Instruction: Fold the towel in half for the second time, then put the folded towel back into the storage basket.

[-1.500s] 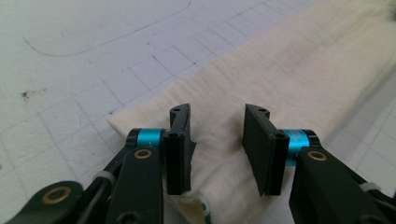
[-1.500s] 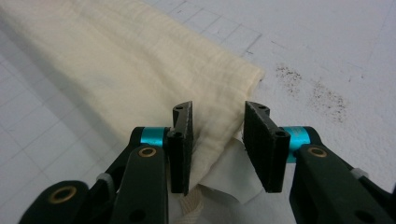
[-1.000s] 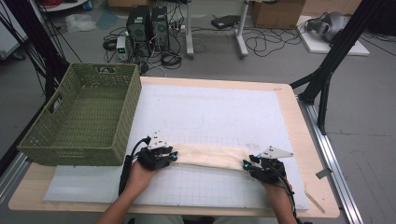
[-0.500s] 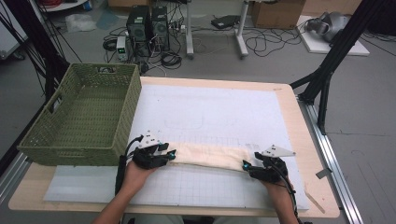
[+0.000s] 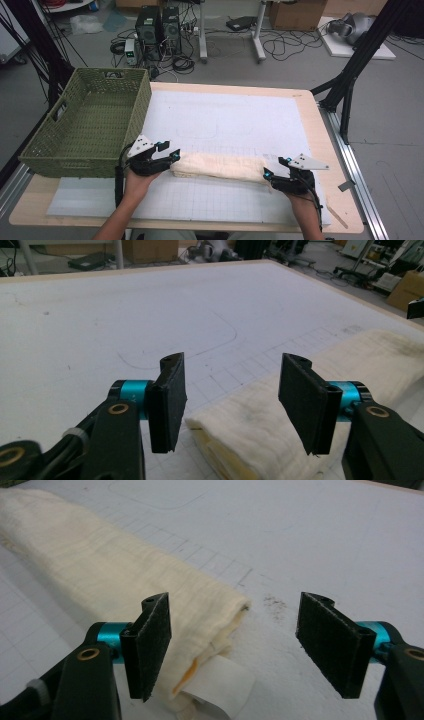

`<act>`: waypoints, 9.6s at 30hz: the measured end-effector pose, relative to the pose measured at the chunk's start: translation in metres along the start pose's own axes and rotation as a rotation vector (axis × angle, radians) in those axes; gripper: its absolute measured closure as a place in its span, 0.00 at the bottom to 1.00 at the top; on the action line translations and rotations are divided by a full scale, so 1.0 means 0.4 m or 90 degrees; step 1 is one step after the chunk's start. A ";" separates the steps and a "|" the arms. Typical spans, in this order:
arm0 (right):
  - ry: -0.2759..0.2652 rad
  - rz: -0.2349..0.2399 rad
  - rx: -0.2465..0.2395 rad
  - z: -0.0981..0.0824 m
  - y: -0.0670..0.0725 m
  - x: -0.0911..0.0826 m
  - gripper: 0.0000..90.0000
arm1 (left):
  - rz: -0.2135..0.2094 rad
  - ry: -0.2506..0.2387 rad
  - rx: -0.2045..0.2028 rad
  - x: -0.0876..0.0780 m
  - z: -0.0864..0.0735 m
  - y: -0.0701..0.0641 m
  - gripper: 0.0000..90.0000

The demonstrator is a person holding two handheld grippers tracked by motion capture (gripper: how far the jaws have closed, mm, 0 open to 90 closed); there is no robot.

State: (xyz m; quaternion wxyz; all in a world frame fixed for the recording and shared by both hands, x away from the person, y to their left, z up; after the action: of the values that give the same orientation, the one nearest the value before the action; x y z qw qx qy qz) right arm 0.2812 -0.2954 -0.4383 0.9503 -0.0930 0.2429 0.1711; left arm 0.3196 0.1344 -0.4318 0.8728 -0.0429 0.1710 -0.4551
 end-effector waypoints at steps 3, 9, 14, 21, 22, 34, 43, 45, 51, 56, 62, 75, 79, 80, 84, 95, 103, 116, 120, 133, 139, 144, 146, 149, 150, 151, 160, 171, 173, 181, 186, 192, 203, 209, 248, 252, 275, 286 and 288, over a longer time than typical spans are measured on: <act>-0.003 -0.019 0.008 0.000 -0.019 -0.011 0.31 | -0.009 -0.003 -0.003 -0.003 0.002 -0.003 0.38; -0.008 -0.051 -0.006 0.005 -0.038 -0.028 0.24 | -0.017 -0.010 0.000 -0.001 0.006 -0.007 0.19; -0.006 -0.055 -0.014 0.003 -0.040 -0.030 0.18 | -0.013 -0.013 -0.003 -0.005 0.009 0.000 0.19; -0.014 -0.061 -0.003 0.003 -0.050 -0.032 0.13 | -0.013 -0.007 0.002 -0.007 0.011 0.002 0.20; -0.014 -0.061 0.000 0.001 -0.053 -0.032 0.13 | -0.013 -0.007 0.001 -0.007 0.011 0.001 0.20; -0.012 -0.065 0.004 0.002 -0.057 -0.030 0.13 | -0.010 -0.002 0.000 -0.010 0.006 0.004 0.20; -0.009 -0.067 0.005 -0.001 -0.054 -0.028 0.13 | -0.006 0.009 -0.012 -0.013 0.006 0.008 0.20; -0.007 -0.064 0.008 -0.003 -0.056 -0.030 0.13 | -0.015 0.012 -0.015 -0.008 0.005 0.006 0.24; 0.000 -0.050 0.018 -0.008 -0.057 -0.033 0.16 | -0.017 0.046 -0.034 0.007 -0.007 0.006 0.26; 0.006 -0.046 0.019 -0.010 -0.057 -0.032 0.16 | -0.029 0.087 -0.065 0.017 -0.020 0.005 0.28; 0.011 -0.039 0.013 -0.010 -0.049 -0.026 0.16 | -0.022 0.153 -0.074 0.026 -0.041 0.010 0.39; 0.021 -0.025 0.003 -0.012 -0.042 -0.020 0.16 | -0.017 0.229 -0.049 0.042 -0.063 0.004 0.47; 0.022 -0.021 -0.002 -0.013 -0.041 -0.017 0.16 | -0.009 0.239 -0.031 0.047 -0.063 -0.003 0.47; 0.025 -0.017 -0.002 -0.014 -0.039 -0.016 0.16 | -0.008 0.236 -0.032 0.048 -0.064 -0.004 0.47; 0.033 -0.006 -0.010 -0.015 -0.031 -0.010 0.16 | -0.013 0.237 -0.026 0.048 -0.065 -0.007 0.51; 0.048 0.007 -0.020 -0.018 -0.016 0.002 0.15 | -0.058 0.242 0.007 0.053 -0.068 -0.026 0.88; 0.067 0.033 0.002 -0.018 -0.003 0.028 0.12 | -0.057 0.230 -0.005 0.049 -0.065 -0.024 0.91; 0.111 0.066 -0.061 -0.025 0.051 0.048 0.47 | -0.058 0.199 -0.017 0.041 -0.057 -0.023 0.91; 0.142 0.063 -0.009 -0.029 0.046 0.052 0.48 | -0.060 0.195 -0.013 0.041 -0.055 -0.025 0.91; 0.168 0.087 0.006 -0.018 0.073 0.050 0.86 | -0.063 0.183 -0.002 0.043 -0.053 -0.030 0.91; 0.164 0.070 -0.008 -0.011 0.080 0.048 0.89 | -0.055 0.159 0.006 0.034 -0.042 -0.032 0.92; 0.153 0.062 0.008 0.001 0.073 0.048 0.90 | -0.054 0.143 0.010 0.025 -0.031 -0.035 0.92; 0.143 0.057 0.013 0.007 0.067 0.044 0.90 | -0.056 0.136 0.011 0.021 -0.025 -0.036 0.92; 0.128 0.054 0.020 0.018 0.059 0.035 0.90 | -0.058 0.124 0.015 0.013 -0.013 -0.042 0.92; 0.122 0.053 0.023 0.022 0.056 0.031 0.90 | -0.058 0.119 0.015 0.011 -0.009 -0.044 0.92; 0.112 0.052 0.021 0.025 0.052 0.029 0.90 | -0.059 0.115 0.018 0.009 -0.005 -0.046 0.92; 0.074 0.047 0.037 0.059 0.039 0.008 0.91 | -0.062 0.085 0.030 -0.011 0.031 -0.057 0.92; 0.045 0.046 0.020 0.117 0.038 0.002 0.91 | -0.053 0.050 0.053 -0.041 0.082 -0.067 0.92; 0.043 0.047 0.012 0.134 0.043 0.006 0.91 | -0.049 0.044 0.058 -0.051 0.094 -0.066 0.92; 0.019 0.048 -0.025 0.211 0.062 0.026 0.91 | -0.038 0.018 0.072 -0.101 0.137 -0.055 0.92; 0.006 0.054 -0.046 0.267 0.079 0.042 0.91 | -0.026 -0.001 0.075 -0.139 0.155 -0.051 0.92; -0.001 0.062 -0.074 0.333 0.113 0.071 0.91 | -0.009 -0.020 0.086 -0.198 0.185 -0.041 0.92; -0.020 0.089 -0.096 0.438 0.183 0.149 0.91 | 0.030 -0.043 0.095 -0.289 0.213 -0.004 0.92; -0.029 0.105 -0.116 0.503 0.239 0.192 0.91 | 0.059 -0.058 0.097 -0.351 0.224 0.021 0.92; -0.039 0.170 -0.233 0.784 0.680 0.464 0.91 | 0.252 -0.082 0.054 -0.652 0.162 0.173 0.92; -0.039 0.173 -0.227 0.794 0.712 0.490 0.91 | 0.263 -0.081 0.047 -0.664 0.153 0.188 0.92; 0.011 0.140 -0.271 0.784 0.816 0.590 0.71 | 0.329 -0.037 -0.014 -0.660 0.132 0.255 0.52; -0.017 0.132 -0.265 0.809 0.746 0.521 0.63 | 0.305 -0.076 0.001 -0.666 0.148 0.215 0.48; -0.025 0.133 -0.261 0.812 0.725 0.502 0.62 | 0.302 -0.079 0.003 -0.661 0.147 0.212 0.49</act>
State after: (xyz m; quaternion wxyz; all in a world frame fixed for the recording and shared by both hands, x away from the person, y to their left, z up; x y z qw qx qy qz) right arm 0.4787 0.1133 -0.2837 0.8933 -0.2550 0.1926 0.3160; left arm 0.2660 0.3929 -0.3273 0.9641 -0.0274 0.1217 -0.2343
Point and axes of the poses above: each handheld gripper's, and its own axes: x roughly forward along the jaws, z roughly out of its top, y roughly to its left, the point moved 2 cm from there along x, roughly forward along the jaws, and after that the axes turned 13 degrees about -z, right-handed, at the moved point
